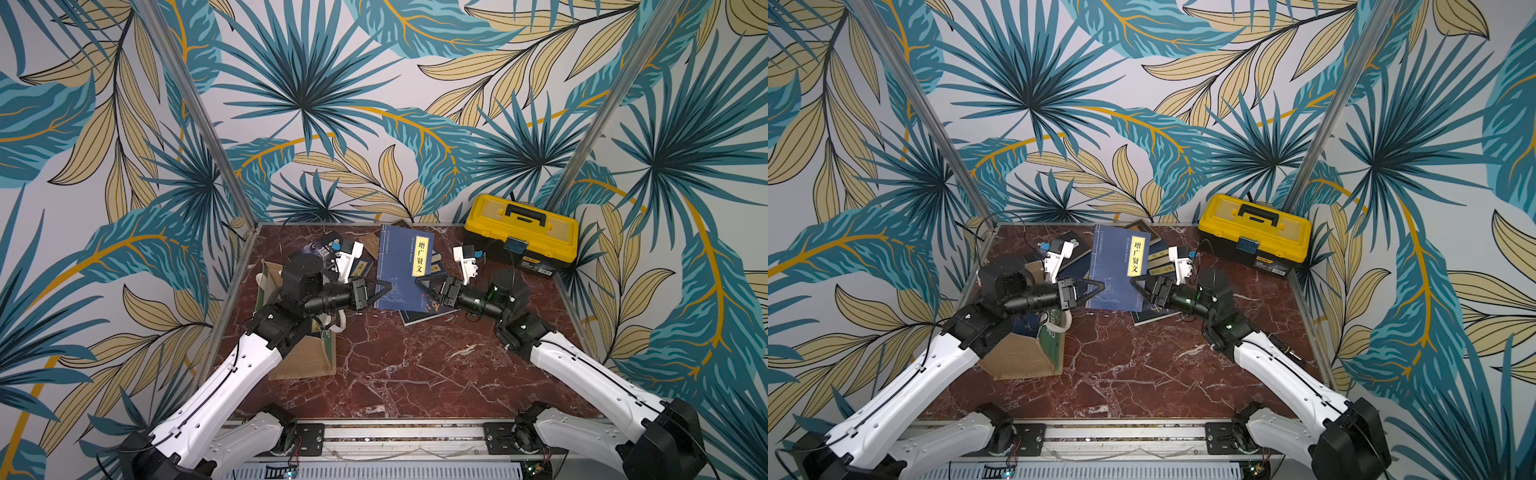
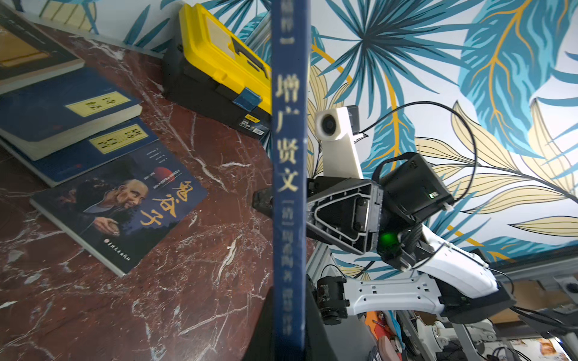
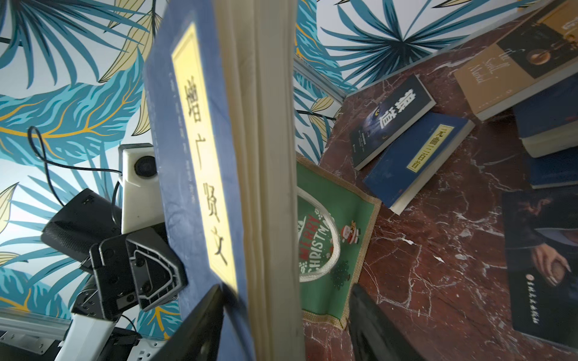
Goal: Put the books into the canvas bag
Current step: Pick up the book from the center of the board.
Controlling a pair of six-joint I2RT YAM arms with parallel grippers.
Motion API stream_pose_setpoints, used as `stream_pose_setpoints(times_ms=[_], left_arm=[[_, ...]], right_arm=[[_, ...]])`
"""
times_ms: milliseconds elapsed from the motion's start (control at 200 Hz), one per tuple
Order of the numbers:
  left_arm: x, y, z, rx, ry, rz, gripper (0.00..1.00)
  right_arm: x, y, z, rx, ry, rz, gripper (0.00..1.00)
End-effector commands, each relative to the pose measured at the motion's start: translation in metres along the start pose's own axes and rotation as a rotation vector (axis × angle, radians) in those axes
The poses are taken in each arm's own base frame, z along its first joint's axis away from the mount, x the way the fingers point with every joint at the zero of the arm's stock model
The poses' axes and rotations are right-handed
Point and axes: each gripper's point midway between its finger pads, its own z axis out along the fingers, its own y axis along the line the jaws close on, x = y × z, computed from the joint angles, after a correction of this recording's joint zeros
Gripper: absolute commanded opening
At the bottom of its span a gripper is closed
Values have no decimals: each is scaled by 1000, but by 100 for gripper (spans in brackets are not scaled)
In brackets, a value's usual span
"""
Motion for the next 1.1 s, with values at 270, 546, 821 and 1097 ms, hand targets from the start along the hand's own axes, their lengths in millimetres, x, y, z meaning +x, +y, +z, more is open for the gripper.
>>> stream_pose_setpoints(times_ms=[270,546,821,1097], left_arm=[[8,-5,-14,78,-7,-39,3],[10,-10,-17,101,-1,-58,14],[-15,-21,-21,114,-71,-48,23],[-16,-19,-13,121,-39,-57,22]], right_arm=[[1,28,8,-202,25,77,27],[12,24,1,-135,77,59,0],[21,14,-10,-30,108,1,0],[19,19,-6,-48,123,7,0]])
